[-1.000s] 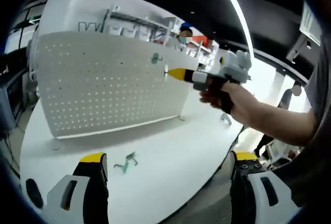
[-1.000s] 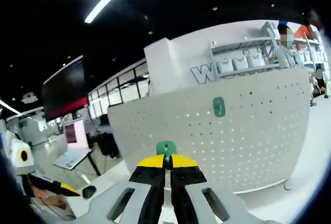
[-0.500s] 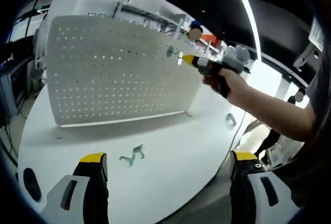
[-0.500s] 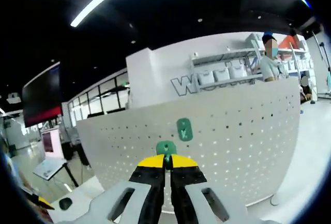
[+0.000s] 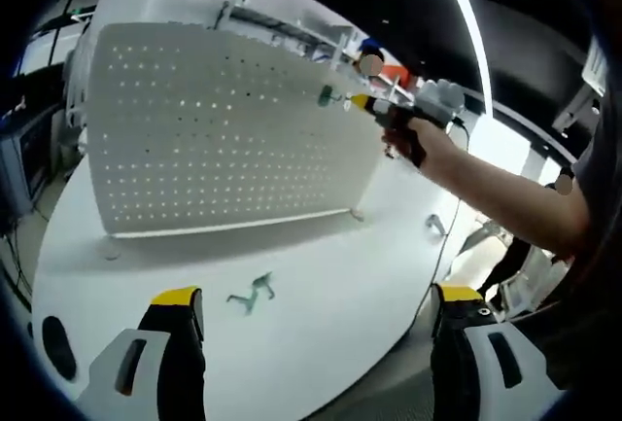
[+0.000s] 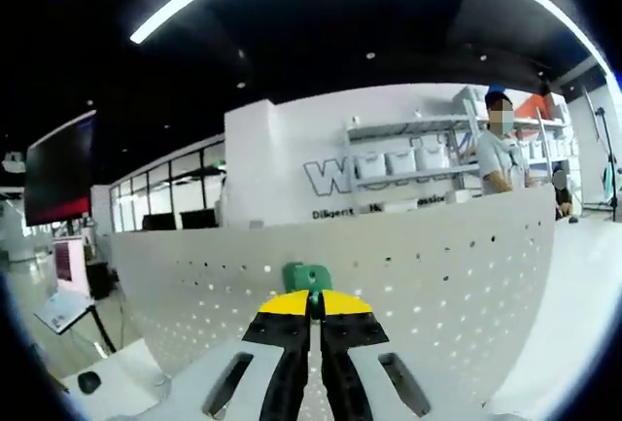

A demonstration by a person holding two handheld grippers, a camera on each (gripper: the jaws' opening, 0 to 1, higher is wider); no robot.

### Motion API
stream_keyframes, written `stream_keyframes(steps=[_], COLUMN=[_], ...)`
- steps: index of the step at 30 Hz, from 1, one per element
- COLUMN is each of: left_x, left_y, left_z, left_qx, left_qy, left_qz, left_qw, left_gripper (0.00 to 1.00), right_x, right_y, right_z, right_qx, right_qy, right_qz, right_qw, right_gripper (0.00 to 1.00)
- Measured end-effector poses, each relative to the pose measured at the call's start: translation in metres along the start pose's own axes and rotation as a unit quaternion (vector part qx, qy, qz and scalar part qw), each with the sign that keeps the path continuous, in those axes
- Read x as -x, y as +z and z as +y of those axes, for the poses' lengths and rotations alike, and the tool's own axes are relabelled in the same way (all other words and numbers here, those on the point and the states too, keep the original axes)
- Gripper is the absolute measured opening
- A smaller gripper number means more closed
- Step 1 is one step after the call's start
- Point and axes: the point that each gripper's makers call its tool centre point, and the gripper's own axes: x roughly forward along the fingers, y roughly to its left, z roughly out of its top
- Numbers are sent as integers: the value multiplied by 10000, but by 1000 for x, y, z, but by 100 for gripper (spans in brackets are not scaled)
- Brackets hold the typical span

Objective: Insert the hook assembly into the mounting plate slot until the hook locks in place.

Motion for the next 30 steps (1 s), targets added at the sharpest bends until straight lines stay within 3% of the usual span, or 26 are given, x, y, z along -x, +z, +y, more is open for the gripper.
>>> stream_keyframes(steps=[10, 14, 25, 30], left_x=[-1, -1, -3, -4], left_y=[0, 0, 2, 1], left_z=[4, 6, 10, 12], left_qx=[27, 8, 73, 71], left_qy=[52, 78, 134, 169], left_qz=[26, 64, 45, 85], left_qw=[10000, 9999, 9999, 9998], left_gripper=[98, 98, 97, 97], right_x=[-16, -17, -15, -17], right_y=[13, 19, -5, -3], right_z=[-20, -23, -30, -28], right_qx=[106, 36, -108, -75], right_qy=[-207, -187, -368, -338], right_qz=[-206, -504, -350, -411], right_qw=[9995, 9985, 9986, 9986], right_gripper=[0, 0, 0, 0])
